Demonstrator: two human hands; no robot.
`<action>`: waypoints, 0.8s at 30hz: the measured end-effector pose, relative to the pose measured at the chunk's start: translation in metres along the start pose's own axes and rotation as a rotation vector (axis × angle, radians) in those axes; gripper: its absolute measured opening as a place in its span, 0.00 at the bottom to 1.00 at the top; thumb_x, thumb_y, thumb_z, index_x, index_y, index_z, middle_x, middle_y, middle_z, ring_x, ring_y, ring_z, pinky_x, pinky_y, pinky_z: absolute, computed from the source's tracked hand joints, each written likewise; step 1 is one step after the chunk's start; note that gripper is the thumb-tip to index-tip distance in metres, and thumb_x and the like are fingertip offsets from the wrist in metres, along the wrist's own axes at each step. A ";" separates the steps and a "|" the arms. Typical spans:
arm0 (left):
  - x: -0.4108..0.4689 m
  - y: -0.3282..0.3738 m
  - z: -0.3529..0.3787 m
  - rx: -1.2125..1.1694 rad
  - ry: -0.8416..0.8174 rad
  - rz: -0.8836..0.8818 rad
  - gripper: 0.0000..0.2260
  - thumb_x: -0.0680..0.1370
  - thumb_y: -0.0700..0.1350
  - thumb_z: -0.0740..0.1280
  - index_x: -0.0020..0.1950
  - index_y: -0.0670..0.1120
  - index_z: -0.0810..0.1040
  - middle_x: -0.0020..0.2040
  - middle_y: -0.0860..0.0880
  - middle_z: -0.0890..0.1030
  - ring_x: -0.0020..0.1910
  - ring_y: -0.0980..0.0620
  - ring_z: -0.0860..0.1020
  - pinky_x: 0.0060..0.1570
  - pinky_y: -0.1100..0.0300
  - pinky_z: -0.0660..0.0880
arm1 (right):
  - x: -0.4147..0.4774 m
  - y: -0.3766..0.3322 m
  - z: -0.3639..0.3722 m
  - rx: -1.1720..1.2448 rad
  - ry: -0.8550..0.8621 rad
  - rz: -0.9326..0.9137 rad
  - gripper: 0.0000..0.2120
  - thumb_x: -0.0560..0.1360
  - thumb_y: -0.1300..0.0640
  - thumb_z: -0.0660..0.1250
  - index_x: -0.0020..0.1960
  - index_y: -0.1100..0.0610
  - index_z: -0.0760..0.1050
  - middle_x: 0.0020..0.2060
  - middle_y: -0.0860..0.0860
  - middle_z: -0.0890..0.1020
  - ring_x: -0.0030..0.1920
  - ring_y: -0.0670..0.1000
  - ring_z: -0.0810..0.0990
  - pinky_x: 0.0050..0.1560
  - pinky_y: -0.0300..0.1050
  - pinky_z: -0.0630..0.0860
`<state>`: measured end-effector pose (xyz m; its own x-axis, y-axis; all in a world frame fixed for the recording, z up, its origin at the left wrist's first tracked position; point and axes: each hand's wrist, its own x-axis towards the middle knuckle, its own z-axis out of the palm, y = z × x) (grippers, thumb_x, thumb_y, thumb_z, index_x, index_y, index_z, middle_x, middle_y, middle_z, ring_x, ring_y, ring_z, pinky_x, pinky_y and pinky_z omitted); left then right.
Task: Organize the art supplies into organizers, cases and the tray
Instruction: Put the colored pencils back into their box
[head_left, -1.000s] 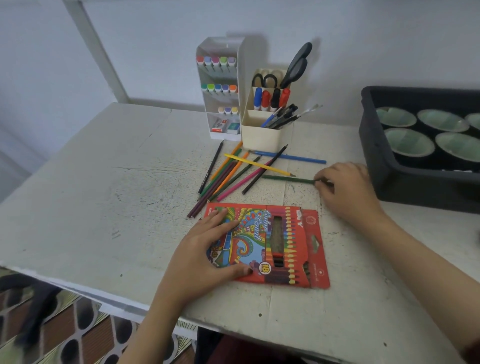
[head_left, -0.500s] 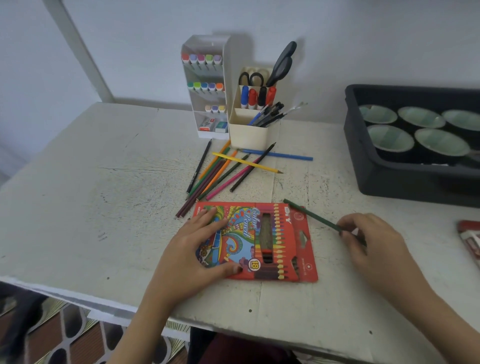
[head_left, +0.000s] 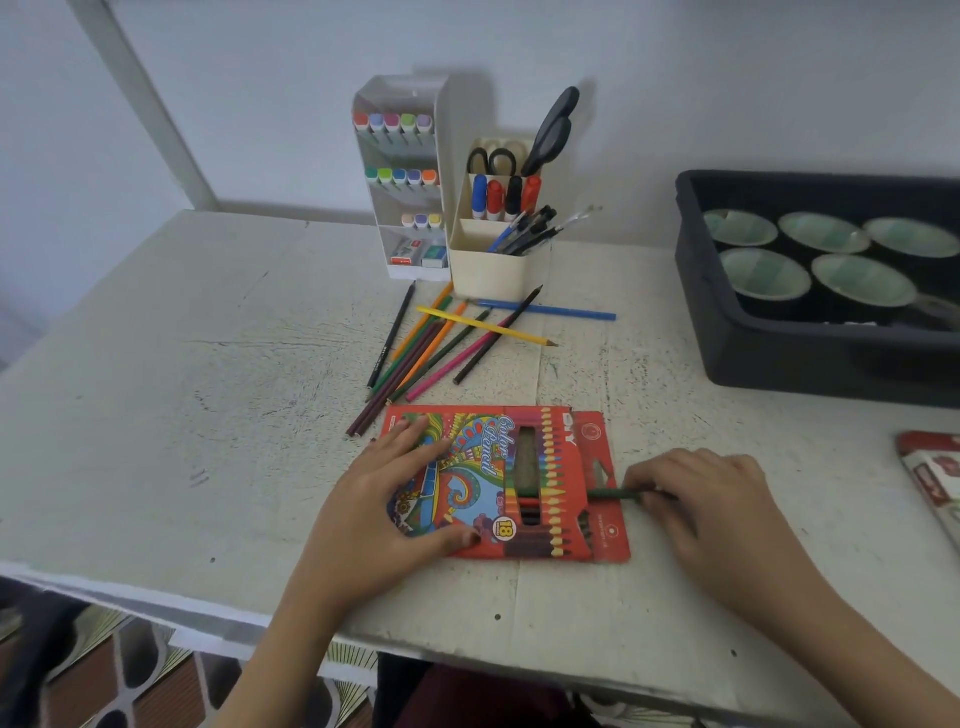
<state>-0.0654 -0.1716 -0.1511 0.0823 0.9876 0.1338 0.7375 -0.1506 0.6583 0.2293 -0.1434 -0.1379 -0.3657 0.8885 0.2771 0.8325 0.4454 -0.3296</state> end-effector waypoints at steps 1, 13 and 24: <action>0.000 0.000 0.000 -0.001 0.000 -0.001 0.36 0.60 0.74 0.66 0.66 0.68 0.66 0.71 0.66 0.60 0.70 0.73 0.53 0.67 0.66 0.54 | 0.004 -0.004 0.001 -0.016 0.005 -0.013 0.08 0.69 0.56 0.64 0.44 0.44 0.77 0.38 0.37 0.79 0.38 0.43 0.76 0.42 0.41 0.56; -0.001 0.000 -0.003 -0.013 0.001 -0.021 0.36 0.59 0.72 0.68 0.66 0.68 0.66 0.70 0.68 0.60 0.67 0.78 0.51 0.64 0.74 0.51 | 0.017 -0.014 0.012 0.083 -0.006 0.039 0.06 0.71 0.48 0.62 0.46 0.43 0.76 0.44 0.36 0.75 0.47 0.39 0.71 0.51 0.39 0.55; -0.001 0.000 -0.003 -0.020 -0.003 -0.021 0.36 0.58 0.72 0.68 0.66 0.67 0.66 0.69 0.69 0.60 0.67 0.78 0.51 0.62 0.78 0.49 | 0.012 0.004 0.000 0.105 -0.055 0.110 0.09 0.71 0.57 0.69 0.40 0.42 0.76 0.48 0.40 0.74 0.52 0.44 0.72 0.58 0.47 0.57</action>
<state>-0.0679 -0.1722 -0.1492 0.0688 0.9907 0.1175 0.7258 -0.1305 0.6754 0.2279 -0.1315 -0.1360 -0.2991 0.9362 0.1848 0.8220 0.3511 -0.4484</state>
